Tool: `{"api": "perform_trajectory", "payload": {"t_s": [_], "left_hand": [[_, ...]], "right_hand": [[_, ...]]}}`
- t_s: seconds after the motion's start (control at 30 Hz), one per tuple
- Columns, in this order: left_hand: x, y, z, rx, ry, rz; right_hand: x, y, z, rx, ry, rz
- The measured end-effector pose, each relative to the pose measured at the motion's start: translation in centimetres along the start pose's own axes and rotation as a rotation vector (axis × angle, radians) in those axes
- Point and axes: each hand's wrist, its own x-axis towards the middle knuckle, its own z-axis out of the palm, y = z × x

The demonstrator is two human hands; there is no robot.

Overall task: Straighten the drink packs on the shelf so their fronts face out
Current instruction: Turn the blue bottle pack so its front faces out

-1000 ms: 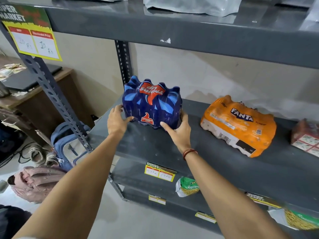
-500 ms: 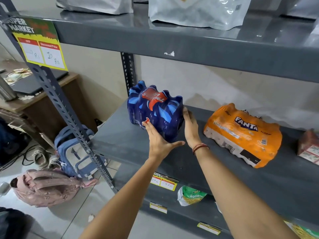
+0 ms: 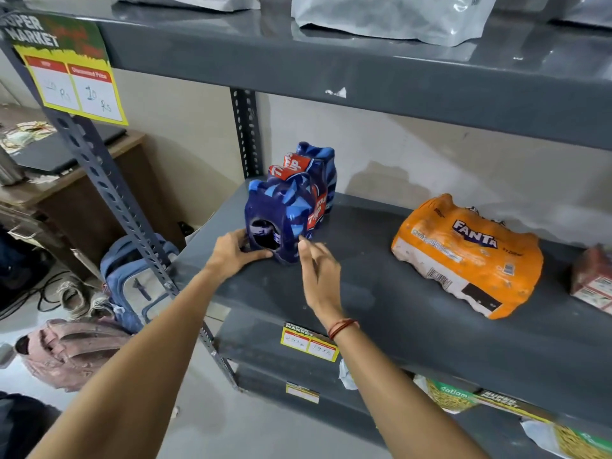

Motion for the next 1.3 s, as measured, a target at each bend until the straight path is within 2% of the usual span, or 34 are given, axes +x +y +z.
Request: {"api": "perform_trajectory", "payload": {"t_s": [0.07,0.17,0.23,0.3,0.4,0.5,0.63,0.7,0.87,1.0,1.17,1.23,1.3], "left_hand": [[-1.5,0.3,0.4,-0.088,0.122,-0.025],[-4.8,1.4,3.5,-0.197,0.455,-0.112],[-6.4,2.8,6.3,-0.191,0.568,-0.074],[-6.7,4.8,8.8,-0.181,0.564,-0.045],[-5.9,7.3,10.9,-0.229,0.561,-0.102],[-5.3,8.3,12.0,-0.198,0.589,-0.122],[-4.6,7.3,11.9,-0.129,0.67,-0.152],[-4.1,6.4,11.3,-0.061,0.703,-0.154],[-3.5,4.3,9.6,-0.013,0.647,-0.056],[-2.7,2.1,6.6,-0.068,0.528,0.06],[-0.8,-0.5,1.8,0.016,0.369,0.116],[0.0,-1.1,0.2,-0.036,0.305,0.104],[0.7,-1.4,-0.9,-0.225,0.242,0.072]], "right_hand": [[0.2,-0.4,0.3,0.075,0.011,0.027],[2.1,-0.5,-0.6,0.218,0.152,0.072],[4.7,-0.4,-1.4,0.263,0.231,0.142],[7.9,0.1,-2.0,0.26,0.195,0.241],[12.1,1.1,-2.6,0.277,0.059,0.389],[14.6,1.7,-2.8,0.25,-0.026,0.428],[16.4,1.9,-2.1,0.426,-0.099,0.518],[16.5,2.3,-1.9,0.441,-0.132,0.506],[16.2,3.1,-2.3,0.395,-0.129,0.438],[15.6,3.1,-2.4,0.28,-0.043,0.402],[12.1,3.2,-2.0,0.198,0.015,0.328],[10.1,3.0,-1.4,0.129,0.097,0.271],[8.5,3.0,-0.5,0.039,0.169,0.22]]}}
